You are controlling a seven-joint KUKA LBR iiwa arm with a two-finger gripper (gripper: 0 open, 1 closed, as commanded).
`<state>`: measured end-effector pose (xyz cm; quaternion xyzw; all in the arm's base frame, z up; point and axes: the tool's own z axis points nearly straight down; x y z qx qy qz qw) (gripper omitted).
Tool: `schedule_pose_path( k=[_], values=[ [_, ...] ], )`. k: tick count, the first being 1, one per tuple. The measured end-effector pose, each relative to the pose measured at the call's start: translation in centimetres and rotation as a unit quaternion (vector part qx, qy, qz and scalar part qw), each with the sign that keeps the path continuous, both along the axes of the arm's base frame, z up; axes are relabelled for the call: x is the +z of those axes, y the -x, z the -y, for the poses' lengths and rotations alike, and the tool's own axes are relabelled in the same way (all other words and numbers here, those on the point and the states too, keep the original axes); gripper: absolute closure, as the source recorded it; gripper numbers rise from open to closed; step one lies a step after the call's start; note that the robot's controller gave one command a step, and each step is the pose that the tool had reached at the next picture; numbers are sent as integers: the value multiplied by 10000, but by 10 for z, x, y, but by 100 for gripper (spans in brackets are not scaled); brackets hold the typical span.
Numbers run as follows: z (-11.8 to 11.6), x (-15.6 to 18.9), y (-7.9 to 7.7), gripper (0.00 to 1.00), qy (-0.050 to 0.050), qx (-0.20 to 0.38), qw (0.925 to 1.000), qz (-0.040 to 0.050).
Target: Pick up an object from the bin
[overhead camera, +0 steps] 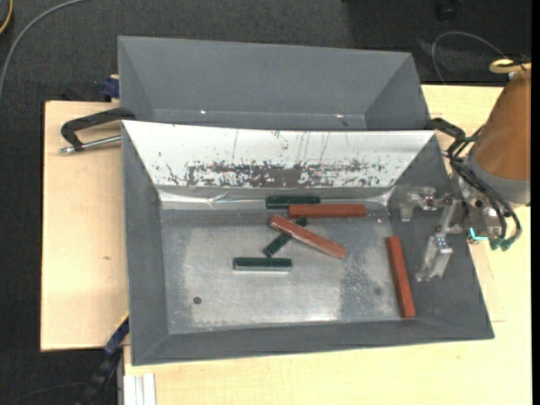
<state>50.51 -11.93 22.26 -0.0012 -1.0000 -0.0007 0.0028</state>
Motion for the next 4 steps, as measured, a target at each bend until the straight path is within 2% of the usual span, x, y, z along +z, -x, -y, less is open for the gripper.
schedule_pose_path(
  k=[1, 2, 3, 4],
  values=[
    [-74, -119, -26, 0, -16, 1614, 9869, 13],
    [-133, -144, -69, 0, -18, 1757, 9844, 69],
    [-129, -143, -68, 100, 0, 1734, 9848, 59],
    [-122, -105, -68, 100, 6, 1684, 9857, 79]
  ],
)
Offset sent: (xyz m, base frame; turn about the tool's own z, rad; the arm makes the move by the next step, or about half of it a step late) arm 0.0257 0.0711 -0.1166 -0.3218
